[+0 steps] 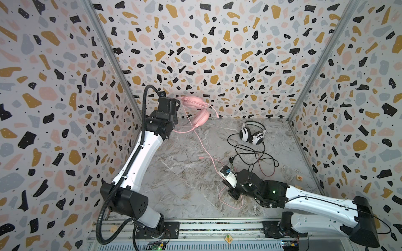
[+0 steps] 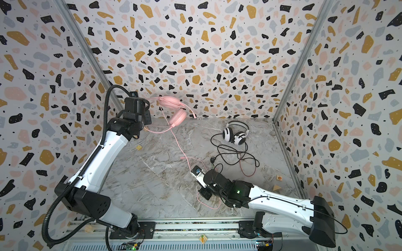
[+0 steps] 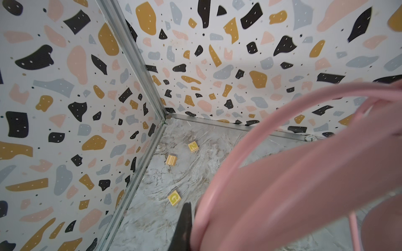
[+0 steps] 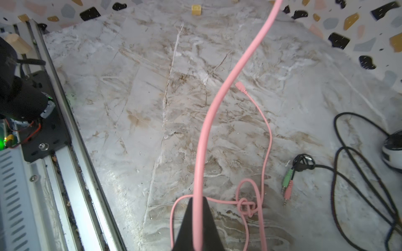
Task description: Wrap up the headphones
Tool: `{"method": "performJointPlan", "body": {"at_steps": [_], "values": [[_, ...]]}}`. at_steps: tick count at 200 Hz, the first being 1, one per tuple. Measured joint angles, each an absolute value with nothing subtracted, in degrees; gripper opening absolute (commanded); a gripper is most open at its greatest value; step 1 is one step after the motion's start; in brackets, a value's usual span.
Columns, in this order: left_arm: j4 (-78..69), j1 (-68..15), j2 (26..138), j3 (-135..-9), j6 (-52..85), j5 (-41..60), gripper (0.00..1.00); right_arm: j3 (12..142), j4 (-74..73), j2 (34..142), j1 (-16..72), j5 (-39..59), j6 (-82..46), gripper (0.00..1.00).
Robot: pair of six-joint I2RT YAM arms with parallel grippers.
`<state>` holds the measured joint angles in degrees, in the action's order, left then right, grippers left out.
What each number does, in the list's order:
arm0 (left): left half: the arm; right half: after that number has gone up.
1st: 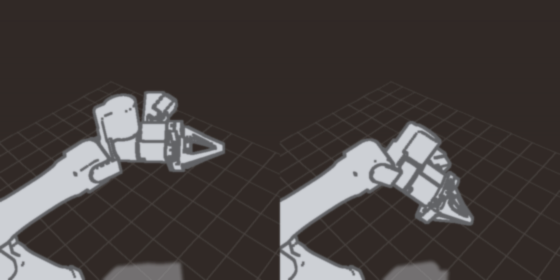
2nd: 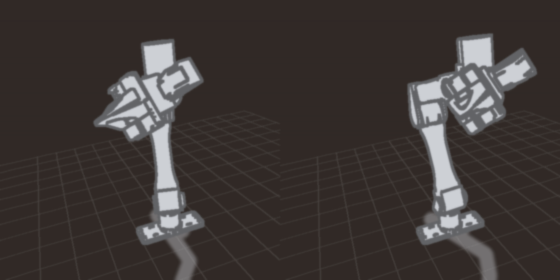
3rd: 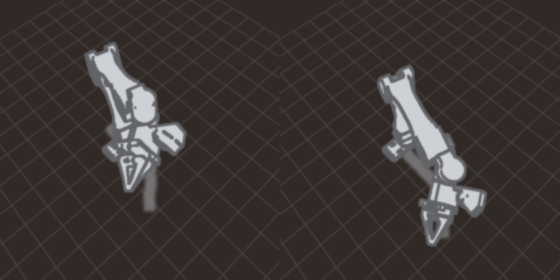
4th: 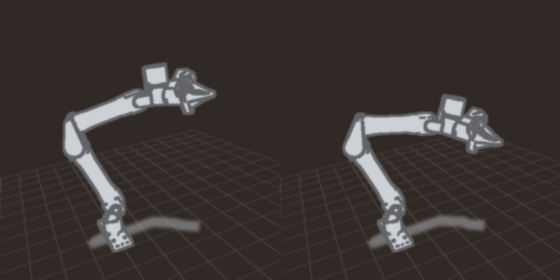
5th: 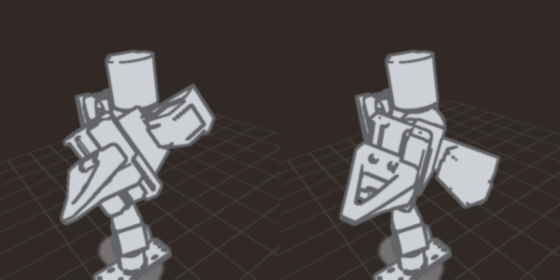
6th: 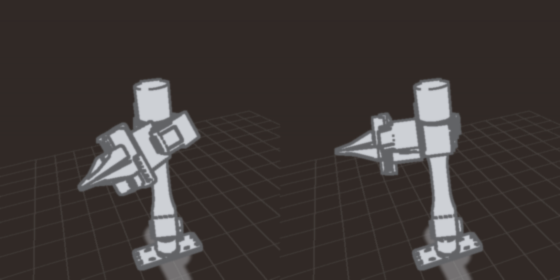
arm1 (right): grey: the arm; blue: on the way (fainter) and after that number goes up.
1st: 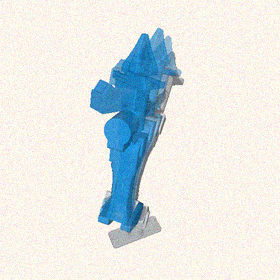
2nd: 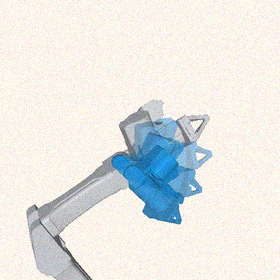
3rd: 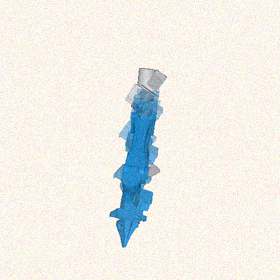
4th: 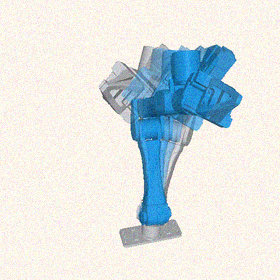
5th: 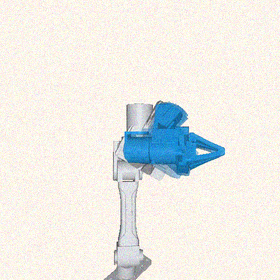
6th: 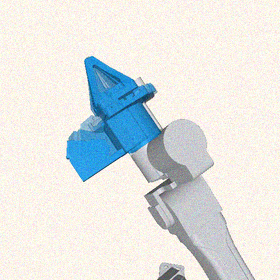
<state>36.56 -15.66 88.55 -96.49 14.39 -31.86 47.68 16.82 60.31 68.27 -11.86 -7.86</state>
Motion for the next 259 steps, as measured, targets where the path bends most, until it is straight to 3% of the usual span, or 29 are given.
{"method": "performJointPlan", "body": {"at_steps": [37, 60, 104, 140, 194, 259], "values": [[34.15, -16.86, 87.94, -86.5, 14.26, -33.82, 0.0, 58.02, 21.43, 58.98, 69.71, -17.43, -6.46, 0.02], [34.87, -22.0, 87.77, -83.02, 11.81, -35.18, 0.0, 63.26, 22.41, 59.2, 69.06, -21.08, -3.66, 0.02], [37.43, -35.0, 82.89, -79.4, 4.8, -34.33, 0.0, 71.57, 23.64, 63.37, 60.9, -23.57, 2.26, 0.02], [42.15, -36.6, 77.28, -78.41, 1.37, -29.5, 0.0, 75.11, 24.01, 66.65, 54.52, -23.79, 6.76, 0.02], [47.11, -37.39, 71.07, -75.88, -1.65, -22.7, 0.0, 76.77, 23.05, 70.7, 46.0, -18.41, 11.05, 0.02], [48.07, -39.07, 72.31, -75.9, -2.81, -12.99, 0.0, 82.76, 18.17, 79.75, 44.36, -6.57, 11.9, 0.02]]}}
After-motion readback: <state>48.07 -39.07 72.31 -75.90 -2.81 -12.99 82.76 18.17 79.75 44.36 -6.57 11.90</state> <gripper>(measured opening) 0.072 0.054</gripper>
